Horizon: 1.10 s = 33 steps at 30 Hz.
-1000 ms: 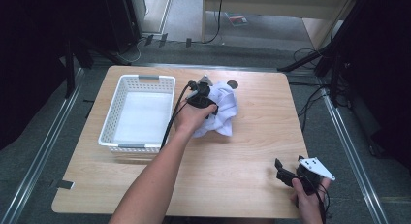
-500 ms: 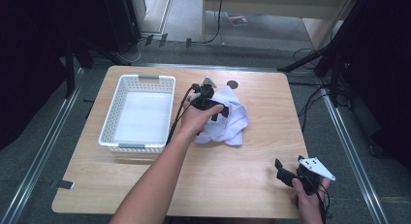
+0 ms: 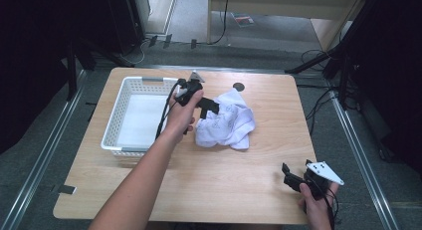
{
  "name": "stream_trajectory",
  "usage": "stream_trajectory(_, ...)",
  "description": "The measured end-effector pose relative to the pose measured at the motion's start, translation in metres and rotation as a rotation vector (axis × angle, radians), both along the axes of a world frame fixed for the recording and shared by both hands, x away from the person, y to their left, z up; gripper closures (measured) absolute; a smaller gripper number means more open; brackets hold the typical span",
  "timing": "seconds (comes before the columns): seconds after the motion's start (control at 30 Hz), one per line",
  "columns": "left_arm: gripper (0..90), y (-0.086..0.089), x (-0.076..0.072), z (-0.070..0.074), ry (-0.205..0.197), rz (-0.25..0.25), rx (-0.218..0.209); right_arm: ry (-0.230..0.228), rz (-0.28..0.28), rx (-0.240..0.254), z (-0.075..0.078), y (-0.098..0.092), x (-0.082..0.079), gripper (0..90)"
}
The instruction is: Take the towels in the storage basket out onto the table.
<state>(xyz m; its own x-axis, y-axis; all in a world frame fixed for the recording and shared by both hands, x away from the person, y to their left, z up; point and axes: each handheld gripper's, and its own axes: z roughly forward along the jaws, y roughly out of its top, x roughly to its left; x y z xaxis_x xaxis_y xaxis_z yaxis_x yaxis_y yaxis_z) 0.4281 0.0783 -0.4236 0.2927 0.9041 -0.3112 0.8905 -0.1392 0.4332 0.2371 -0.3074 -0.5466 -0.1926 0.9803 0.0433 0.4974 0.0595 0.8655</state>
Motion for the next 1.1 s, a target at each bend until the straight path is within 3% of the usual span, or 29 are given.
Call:
stream_trajectory(0.13, 0.5, 0.022, -0.005, 0.008, -0.023, 0.027, -0.003, 0.001, -0.002, -0.001, 0.000, 0.001, 0.000, 13.4)
stream_trajectory(0.23, 0.5, 0.035, -0.009, 0.010, -0.036, 0.045, 0.043, 0.001, -0.002, -0.001, 0.000, 0.001, 0.000, 13.4)
stream_trajectory(0.5, 0.5, 0.072, -0.023, 0.013, -0.058, 0.091, 0.042, -0.001, 0.001, -0.001, 0.000, 0.000, 0.000, 13.4)
stream_trajectory(0.73, 0.5, 0.105, -0.037, 0.020, -0.093, 0.120, 0.095, 0.000, -0.002, 0.001, 0.000, 0.000, 0.000, 13.4)
stream_trajectory(1.1, 0.6, 0.157, -0.064, 0.012, -0.111, 0.182, 0.084, 0.001, -0.004, -0.003, 0.000, 0.001, 0.000, 13.4)
